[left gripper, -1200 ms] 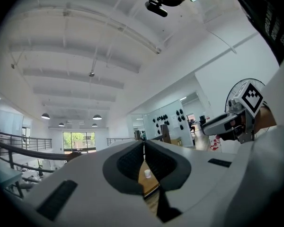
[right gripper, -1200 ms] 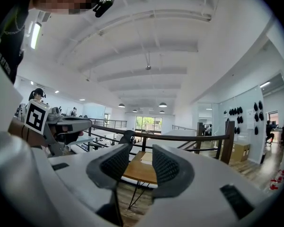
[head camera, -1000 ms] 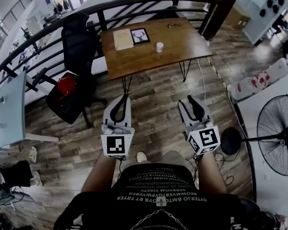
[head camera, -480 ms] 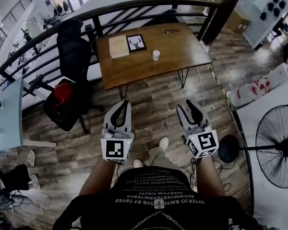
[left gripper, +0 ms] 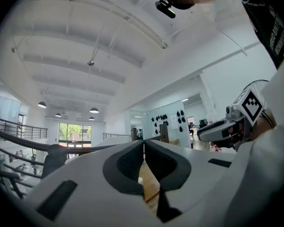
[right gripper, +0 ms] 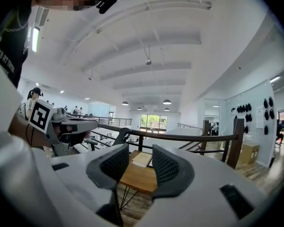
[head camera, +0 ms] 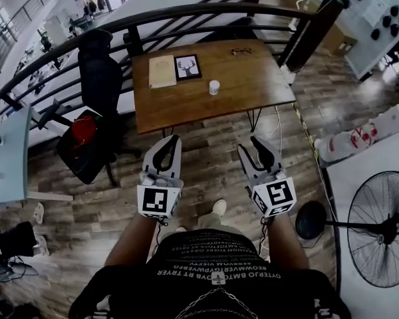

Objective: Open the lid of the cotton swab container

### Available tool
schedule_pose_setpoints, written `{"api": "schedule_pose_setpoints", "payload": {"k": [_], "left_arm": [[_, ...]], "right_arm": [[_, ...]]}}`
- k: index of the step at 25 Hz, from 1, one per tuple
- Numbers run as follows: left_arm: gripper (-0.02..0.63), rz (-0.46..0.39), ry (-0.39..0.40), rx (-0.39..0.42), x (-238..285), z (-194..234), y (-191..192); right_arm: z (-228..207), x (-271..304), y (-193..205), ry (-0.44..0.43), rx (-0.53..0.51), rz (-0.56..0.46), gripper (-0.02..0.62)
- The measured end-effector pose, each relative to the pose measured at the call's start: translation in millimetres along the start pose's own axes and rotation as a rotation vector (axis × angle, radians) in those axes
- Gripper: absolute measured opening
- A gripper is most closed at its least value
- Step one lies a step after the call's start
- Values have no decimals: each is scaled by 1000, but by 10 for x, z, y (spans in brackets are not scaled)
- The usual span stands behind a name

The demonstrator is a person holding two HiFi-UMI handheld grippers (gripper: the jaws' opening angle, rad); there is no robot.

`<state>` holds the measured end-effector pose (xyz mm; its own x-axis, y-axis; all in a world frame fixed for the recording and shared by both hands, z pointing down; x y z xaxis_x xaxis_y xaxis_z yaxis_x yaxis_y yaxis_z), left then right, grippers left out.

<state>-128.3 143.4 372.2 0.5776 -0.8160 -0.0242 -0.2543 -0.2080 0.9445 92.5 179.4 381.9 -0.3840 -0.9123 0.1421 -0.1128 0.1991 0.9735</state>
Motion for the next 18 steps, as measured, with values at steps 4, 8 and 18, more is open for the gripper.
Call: {"api": "schedule_pose_setpoints", "payload": {"k": [4,8,18], "left_arm": [[32,-10,-6,-13,280,-81,-25],[32,-5,-24,-21,517,-163,-42],[32,3,-96,-32,948,-319,-149]], "right_arm": [[-273,111,-40,-7,28,-2,160],[-477,200,-96,-24,24,5,160],[-1016,336,-286,-93,2,-2,160]]}}
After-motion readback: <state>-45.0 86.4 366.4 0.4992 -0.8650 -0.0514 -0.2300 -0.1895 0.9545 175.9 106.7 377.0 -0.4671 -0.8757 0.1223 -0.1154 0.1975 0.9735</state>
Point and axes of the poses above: the fingertips, and each gripper's own axes: x forward along the fingers, z to its left, y out of its underside, the point moved 5 cm from there along -x, backward along the fingers, and after that the axes turned 15 degrees about x, right-handed, at the moved point
